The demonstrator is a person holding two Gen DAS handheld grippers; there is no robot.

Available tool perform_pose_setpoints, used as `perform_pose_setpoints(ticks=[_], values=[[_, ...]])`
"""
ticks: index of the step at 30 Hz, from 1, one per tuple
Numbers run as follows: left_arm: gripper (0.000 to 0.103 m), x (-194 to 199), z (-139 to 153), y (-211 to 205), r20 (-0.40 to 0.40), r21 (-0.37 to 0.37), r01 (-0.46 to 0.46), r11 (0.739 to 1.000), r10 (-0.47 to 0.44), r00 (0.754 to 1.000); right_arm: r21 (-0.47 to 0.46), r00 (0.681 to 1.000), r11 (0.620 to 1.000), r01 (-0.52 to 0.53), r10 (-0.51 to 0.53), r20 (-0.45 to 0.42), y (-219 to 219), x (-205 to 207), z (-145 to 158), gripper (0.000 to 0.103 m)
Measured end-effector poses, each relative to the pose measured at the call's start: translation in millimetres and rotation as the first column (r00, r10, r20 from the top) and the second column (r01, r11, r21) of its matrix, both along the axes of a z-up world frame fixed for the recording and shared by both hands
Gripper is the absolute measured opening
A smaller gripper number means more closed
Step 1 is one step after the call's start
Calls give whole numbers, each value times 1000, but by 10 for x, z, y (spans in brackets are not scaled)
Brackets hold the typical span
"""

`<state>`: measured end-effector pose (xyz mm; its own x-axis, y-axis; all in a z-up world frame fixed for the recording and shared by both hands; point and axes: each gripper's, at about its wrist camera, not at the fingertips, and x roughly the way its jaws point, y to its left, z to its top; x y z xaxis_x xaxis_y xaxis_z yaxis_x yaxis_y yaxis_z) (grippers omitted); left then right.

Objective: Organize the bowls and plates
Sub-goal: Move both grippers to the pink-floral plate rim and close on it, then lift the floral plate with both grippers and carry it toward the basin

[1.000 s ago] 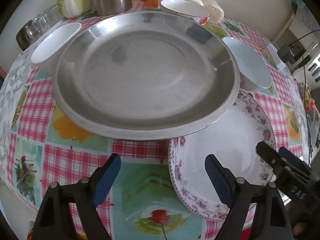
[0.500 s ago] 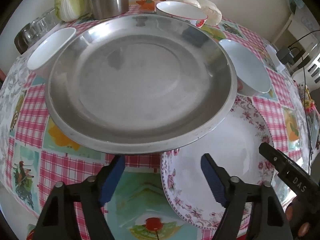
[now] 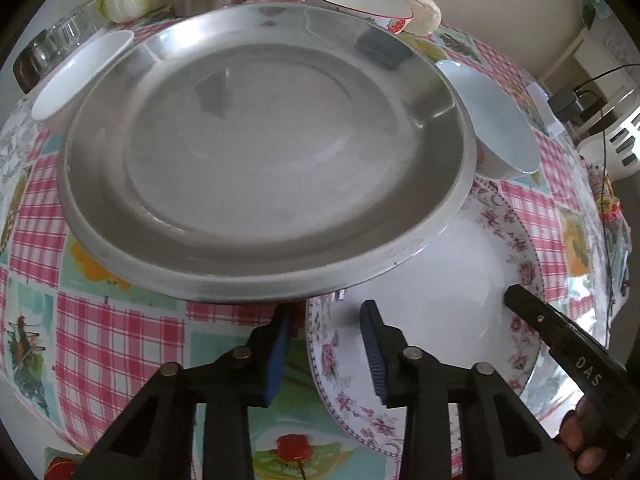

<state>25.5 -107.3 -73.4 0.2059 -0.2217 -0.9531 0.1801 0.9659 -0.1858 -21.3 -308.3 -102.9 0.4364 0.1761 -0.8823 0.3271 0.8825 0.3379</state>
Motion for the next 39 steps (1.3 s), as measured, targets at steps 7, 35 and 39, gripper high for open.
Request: perform_pose_setpoints(ticks=[7,35,39], values=[[28,9,-31,7,-12,-32,-1,999,1,1000,18,1000,1000,6,-6,0,-36,-49,6,16],[21,-93,-93,-163,-38,-110,52,993,-56,998,152,992,981,125,-127,9,-565,-405,-10,12],[18,-121,-26,-171,-10,-133,68,989,-70,997,145,990,980,133,-138,24,-606,-424,28,12]])
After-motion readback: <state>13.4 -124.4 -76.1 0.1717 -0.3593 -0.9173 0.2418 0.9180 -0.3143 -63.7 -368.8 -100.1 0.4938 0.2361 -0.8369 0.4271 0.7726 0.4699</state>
